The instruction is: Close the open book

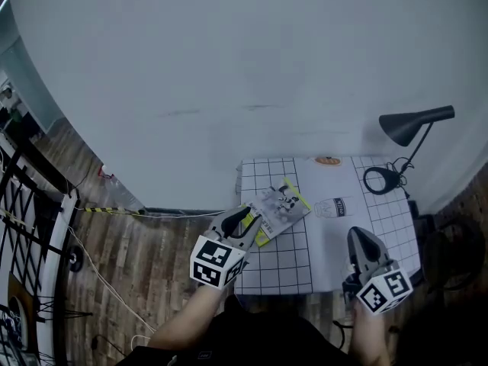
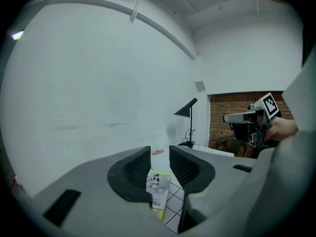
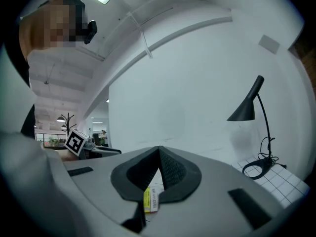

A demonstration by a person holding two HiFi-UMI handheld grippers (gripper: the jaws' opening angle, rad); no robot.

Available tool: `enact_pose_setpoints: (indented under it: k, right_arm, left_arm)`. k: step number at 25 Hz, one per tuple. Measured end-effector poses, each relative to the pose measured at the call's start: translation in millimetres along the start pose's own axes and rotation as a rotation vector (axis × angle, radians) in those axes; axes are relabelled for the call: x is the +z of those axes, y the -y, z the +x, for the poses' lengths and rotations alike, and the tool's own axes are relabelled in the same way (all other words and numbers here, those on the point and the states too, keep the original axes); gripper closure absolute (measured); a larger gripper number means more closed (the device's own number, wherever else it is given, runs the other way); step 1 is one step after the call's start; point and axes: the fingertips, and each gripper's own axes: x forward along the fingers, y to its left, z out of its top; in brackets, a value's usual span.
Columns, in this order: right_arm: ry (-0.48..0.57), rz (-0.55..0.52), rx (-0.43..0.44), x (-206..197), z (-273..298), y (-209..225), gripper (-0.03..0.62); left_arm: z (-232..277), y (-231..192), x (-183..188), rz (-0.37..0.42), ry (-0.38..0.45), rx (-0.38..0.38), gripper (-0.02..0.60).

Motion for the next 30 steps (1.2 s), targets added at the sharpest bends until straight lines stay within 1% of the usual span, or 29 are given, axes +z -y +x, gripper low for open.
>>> enact_pose_setpoints:
  k: [4, 7, 8, 9, 12, 15, 21, 30]
  right_arm:
    - [0.029, -0.045, -0.055, 11, 3, 5, 0.599]
    - [0.051, -0.024, -0.079, 14, 7, 6, 0.599]
    - [0.056, -0.023, -0.078, 14, 9, 3, 0.599]
    - [0.062, -0.028, -0.076, 16, 11, 1, 0.599]
    - [0.084, -0.049, -0.079, 25, 15, -5, 0.599]
    - [0.081, -0.057, -0.082, 28, 16, -8, 0.599]
    - [0.052, -0.048, -0.104, 16, 11, -7, 0.599]
    - [0.007, -0.056, -0.096, -2, 9, -13, 0.599]
  left_arm:
    - [10, 1, 26, 0.0, 0.049, -0.04, 0.459]
    - [7, 7, 44, 0.037, 0.116, -0.078, 0.46]
    - [4, 8, 47, 0.051, 0.132, -0.08, 0.485]
    - [2, 6, 48, 0.061, 0.139, -0.074, 0.498]
    - [-2, -5, 38, 0.052, 0.12, -0.04, 0.54]
    - [-4, -17, 27, 0.034, 0.101, -0.015, 0.56]
    - [-5, -33, 17, 0.003, 0.086, 0.002, 0.561]
    - [-5, -38, 11, -0.021, 0.07, -0.003, 0.561]
